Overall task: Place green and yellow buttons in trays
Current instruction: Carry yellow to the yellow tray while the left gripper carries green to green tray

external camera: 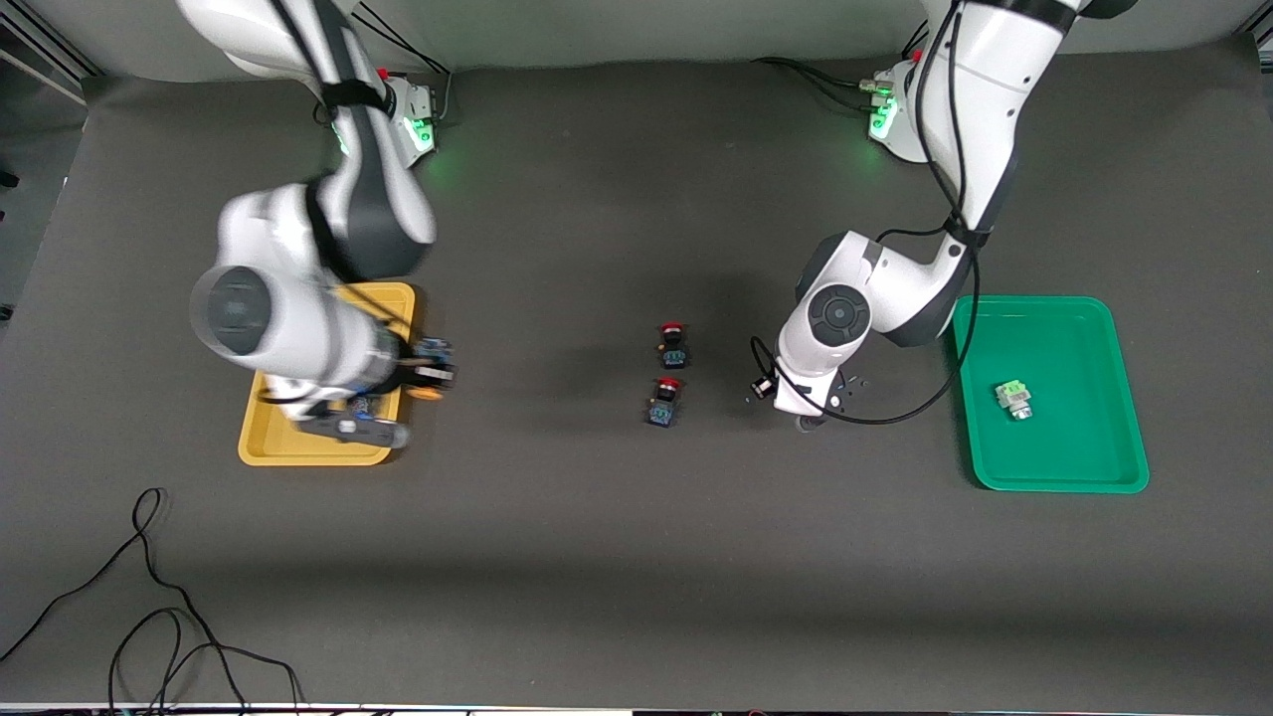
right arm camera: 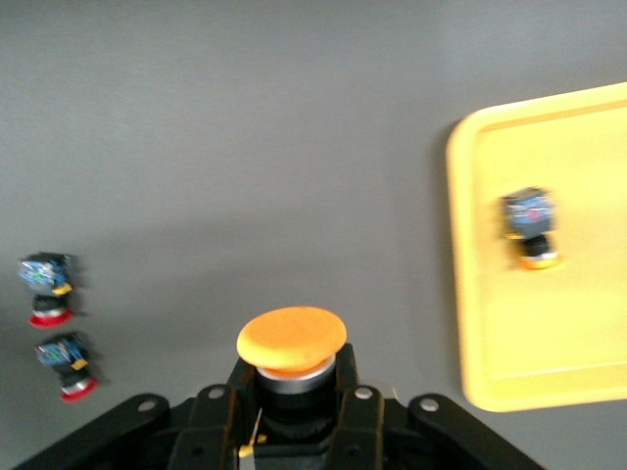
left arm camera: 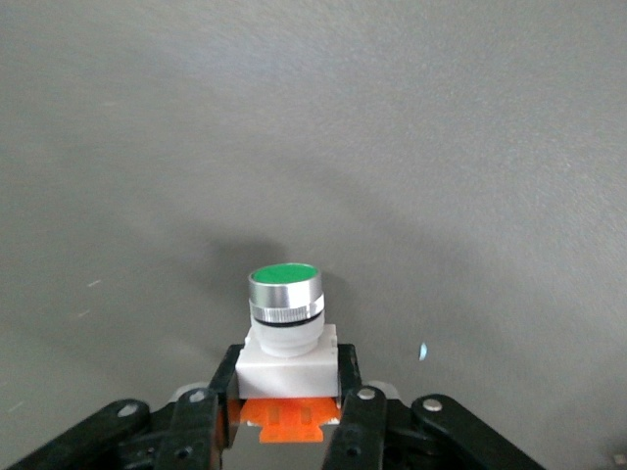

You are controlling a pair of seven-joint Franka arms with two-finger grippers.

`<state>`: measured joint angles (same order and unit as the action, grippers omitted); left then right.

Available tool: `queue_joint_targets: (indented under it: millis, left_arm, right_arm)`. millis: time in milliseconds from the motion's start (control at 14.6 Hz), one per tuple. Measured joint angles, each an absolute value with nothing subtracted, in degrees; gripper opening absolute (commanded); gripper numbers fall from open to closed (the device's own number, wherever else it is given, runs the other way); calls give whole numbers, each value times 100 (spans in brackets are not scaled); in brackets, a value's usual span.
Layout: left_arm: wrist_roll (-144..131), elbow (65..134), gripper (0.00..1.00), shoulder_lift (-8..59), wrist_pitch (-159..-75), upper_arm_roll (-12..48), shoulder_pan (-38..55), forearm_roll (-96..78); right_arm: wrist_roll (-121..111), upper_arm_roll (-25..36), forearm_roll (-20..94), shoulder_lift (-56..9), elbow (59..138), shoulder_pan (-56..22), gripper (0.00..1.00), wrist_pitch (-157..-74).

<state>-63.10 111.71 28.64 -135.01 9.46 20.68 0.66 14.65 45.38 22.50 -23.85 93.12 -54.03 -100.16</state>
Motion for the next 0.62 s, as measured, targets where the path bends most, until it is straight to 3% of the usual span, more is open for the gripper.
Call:
queue_joint_targets:
  millis: [274,479,615]
  left_arm:
    - [-6281,11078,20,1758,-12095,985,2138,85]
    - [-5600,11103,20,1004,-11150,912,2088,141]
    - [-4411,11138,21,722,-10773,785,1582,178]
  right_arm:
    - [83,5302,2193,-2359,9525,-5341,0,-9857]
    - [-822,5436,2174,-2469,9794,-4972,0,-10039]
    - [-1349,5438,2174,-2534,10125,-4766,0,-10506]
